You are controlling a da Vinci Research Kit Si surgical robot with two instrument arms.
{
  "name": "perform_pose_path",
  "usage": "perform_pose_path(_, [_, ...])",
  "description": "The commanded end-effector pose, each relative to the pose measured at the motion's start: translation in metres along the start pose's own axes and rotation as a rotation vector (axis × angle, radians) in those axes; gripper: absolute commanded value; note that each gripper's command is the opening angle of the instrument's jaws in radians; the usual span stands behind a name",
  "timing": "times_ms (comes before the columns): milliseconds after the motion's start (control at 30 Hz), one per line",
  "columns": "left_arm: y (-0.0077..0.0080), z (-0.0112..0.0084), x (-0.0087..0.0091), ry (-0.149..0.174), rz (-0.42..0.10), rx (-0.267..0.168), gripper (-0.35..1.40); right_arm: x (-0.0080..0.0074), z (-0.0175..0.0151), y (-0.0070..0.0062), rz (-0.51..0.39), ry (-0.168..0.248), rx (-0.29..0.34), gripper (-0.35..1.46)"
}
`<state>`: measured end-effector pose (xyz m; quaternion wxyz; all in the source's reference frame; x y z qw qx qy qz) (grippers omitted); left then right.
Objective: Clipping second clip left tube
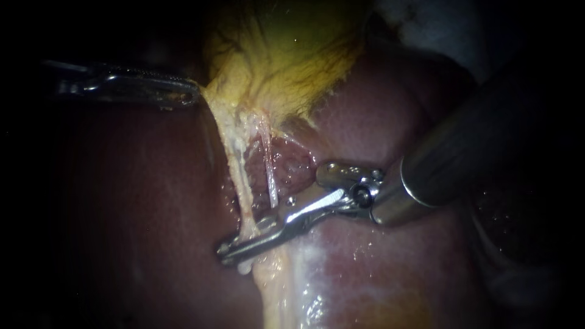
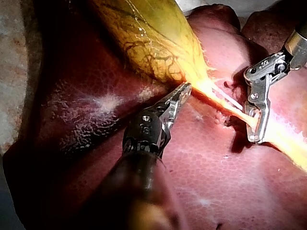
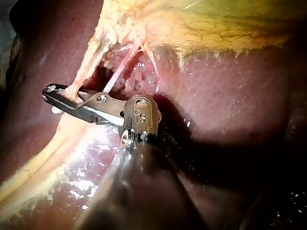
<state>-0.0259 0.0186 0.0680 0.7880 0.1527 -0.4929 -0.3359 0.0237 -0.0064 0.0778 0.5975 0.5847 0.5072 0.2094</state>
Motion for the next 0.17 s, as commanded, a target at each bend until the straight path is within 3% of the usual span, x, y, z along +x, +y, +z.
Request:
perform_pose_path(33, [0.0000,0.0000,0.0000,0.000,0.000,0.000,-0.35,0.0000,0.0000,0.0000,-0.001,0.000,0.000,-0.35])
perform_pose_path(167, [0.0000,0.0000,0.0000,0.000,0.000,0.000,-0.35,0.0000,0.0000,0.0000,-0.001,0.000,0.000,-0.35])
